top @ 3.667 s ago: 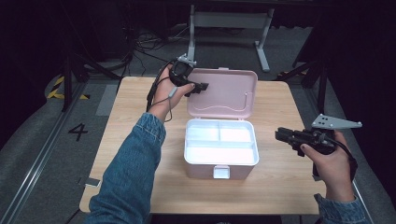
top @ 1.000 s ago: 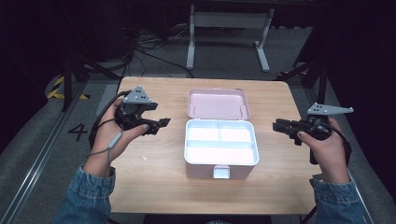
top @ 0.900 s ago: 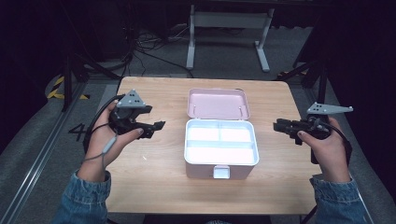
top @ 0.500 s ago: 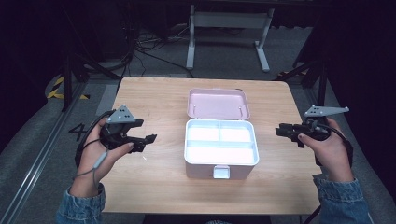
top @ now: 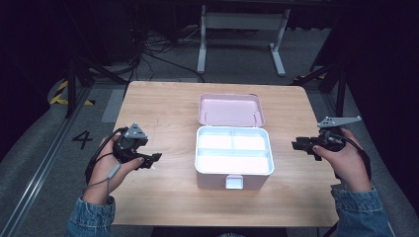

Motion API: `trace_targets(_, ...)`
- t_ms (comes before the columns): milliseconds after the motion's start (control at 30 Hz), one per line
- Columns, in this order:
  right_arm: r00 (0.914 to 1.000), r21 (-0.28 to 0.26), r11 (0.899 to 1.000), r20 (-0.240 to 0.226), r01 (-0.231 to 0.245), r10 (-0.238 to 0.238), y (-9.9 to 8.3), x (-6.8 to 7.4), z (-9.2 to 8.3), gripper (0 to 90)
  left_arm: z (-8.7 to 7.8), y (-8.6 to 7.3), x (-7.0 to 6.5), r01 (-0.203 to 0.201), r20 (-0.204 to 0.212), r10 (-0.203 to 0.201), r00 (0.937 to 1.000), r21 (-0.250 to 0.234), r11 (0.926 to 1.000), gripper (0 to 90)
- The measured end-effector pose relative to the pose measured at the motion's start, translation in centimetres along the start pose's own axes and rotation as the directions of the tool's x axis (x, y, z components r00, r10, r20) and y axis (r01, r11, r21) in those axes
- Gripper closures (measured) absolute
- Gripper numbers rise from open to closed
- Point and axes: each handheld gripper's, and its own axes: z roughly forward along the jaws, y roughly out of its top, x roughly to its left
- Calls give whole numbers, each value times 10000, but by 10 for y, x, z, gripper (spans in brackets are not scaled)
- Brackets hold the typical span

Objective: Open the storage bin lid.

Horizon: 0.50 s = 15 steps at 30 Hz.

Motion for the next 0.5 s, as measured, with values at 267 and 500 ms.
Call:
trace_targets(267, 9997, 385, 9989, 17, -249, 248, -7, -5, 8, 662, 20, -11, 9, 335, -167, -318, 9994, 1119, 9932, 282)
trace_targets(500, 9995, 328, 9989, -6, -321, 322, -10, -6, 9, 624, 21, -11, 10, 453, 123, -466, 9988, 889, 9950, 269)
